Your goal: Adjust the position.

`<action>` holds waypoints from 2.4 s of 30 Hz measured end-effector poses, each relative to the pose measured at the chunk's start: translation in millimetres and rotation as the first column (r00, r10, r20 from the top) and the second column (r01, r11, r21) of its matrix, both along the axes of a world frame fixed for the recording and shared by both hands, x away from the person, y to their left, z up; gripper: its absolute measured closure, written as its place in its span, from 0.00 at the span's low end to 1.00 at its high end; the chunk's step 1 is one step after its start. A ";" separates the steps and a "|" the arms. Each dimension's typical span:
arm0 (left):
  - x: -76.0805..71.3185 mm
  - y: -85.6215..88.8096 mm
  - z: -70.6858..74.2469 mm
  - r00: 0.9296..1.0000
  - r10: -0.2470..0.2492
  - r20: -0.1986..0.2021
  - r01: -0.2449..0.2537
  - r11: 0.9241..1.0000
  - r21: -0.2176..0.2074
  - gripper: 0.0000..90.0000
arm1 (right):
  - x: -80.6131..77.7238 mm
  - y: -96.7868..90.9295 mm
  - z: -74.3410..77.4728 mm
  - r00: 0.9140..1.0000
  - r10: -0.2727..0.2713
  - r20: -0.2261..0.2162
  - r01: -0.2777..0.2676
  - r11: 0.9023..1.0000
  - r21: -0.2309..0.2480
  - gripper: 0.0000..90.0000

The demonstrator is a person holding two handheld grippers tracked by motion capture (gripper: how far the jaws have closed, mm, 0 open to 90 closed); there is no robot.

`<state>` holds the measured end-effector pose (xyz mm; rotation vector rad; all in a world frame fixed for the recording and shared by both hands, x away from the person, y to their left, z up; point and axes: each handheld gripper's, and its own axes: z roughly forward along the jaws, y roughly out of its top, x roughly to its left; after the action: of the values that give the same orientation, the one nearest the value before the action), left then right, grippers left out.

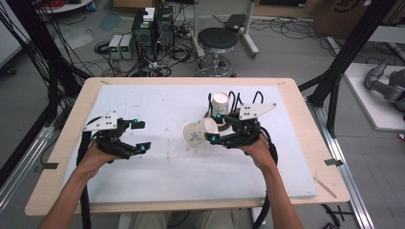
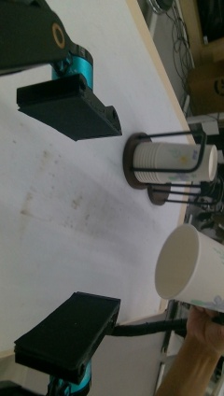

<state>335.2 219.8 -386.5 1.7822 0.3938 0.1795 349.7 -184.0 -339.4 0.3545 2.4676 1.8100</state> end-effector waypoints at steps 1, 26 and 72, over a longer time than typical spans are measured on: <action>1.4 -7.3 1.3 1.000 -0.024 0.002 0.024 1.000 -0.002 0.17 | 0.8 0.8 -0.2 1.000 0.005 0.011 -0.005 1.000 0.003 0.41; 11.4 -88.7 17.2 0.972 -0.233 0.017 0.234 0.971 -0.050 0.13 | -1.7 22.3 6.4 0.996 0.085 0.006 -0.085 0.996 -0.041 0.41; 14.3 -103.8 10.5 0.969 -0.247 0.006 0.246 0.965 0.087 0.28 | -1.9 24.3 2.4 0.999 0.052 -0.015 -0.053 0.996 -0.075 0.17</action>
<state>349.5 116.0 -376.0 1.8951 0.1515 0.0351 347.8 -159.7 -336.9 0.3006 2.5697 1.7326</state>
